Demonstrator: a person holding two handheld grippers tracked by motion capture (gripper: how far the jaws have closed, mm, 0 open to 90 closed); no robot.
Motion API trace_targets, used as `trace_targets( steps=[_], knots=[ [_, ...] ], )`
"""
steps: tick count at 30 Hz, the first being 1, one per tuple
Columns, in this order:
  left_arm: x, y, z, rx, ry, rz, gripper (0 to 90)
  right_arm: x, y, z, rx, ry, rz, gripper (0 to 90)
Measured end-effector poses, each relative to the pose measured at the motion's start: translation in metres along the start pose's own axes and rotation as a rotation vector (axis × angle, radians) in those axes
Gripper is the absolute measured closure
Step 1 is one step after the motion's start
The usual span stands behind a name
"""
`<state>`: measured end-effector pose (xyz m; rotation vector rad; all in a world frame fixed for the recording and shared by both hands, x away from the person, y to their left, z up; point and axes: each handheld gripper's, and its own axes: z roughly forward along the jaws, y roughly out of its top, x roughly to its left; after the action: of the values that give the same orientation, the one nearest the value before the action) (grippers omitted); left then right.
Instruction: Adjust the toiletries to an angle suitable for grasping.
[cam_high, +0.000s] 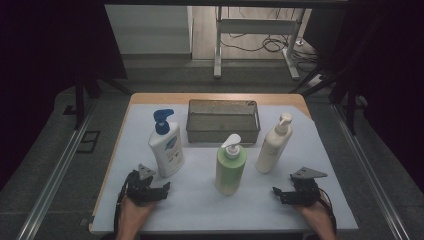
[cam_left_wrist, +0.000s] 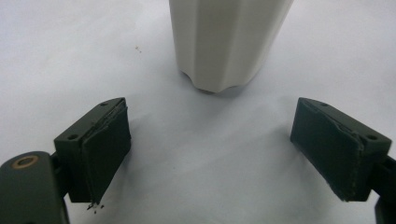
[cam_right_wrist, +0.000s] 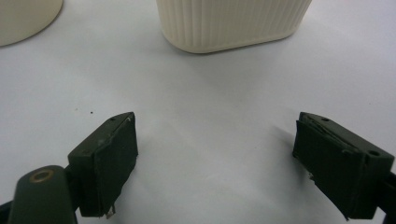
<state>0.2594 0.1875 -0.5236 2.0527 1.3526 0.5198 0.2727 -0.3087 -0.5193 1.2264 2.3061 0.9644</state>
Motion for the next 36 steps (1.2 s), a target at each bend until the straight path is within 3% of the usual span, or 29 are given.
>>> trace_targets(
  steps=[5,13,26,33,36],
  knots=[
    [-0.0029,-0.0007,-0.0012,-0.01,0.018,0.023,13.1,0.0001,0.0001,-0.0001,0.001,0.0,0.0,13.6],
    [0.0007,-0.0009,-0.0004,-0.006,-0.012,-0.001,13.8,0.0,0.0004,0.0001,0.003,-0.001,-0.002,13.5],
    [0.0007,-0.0011,-0.0004,-0.007,-0.012,-0.002,13.6,-0.0014,0.0019,-0.0004,0.016,0.012,-0.007,13.7],
    [0.0007,-0.0011,-0.0005,-0.008,-0.013,-0.002,13.7,-0.0047,0.0039,-0.0046,0.025,-0.002,0.011,26.7],
    [0.0006,-0.0012,-0.0005,-0.008,-0.012,-0.002,13.7,-0.0061,0.0049,-0.0074,0.017,0.03,0.035,32.9]
  ],
)
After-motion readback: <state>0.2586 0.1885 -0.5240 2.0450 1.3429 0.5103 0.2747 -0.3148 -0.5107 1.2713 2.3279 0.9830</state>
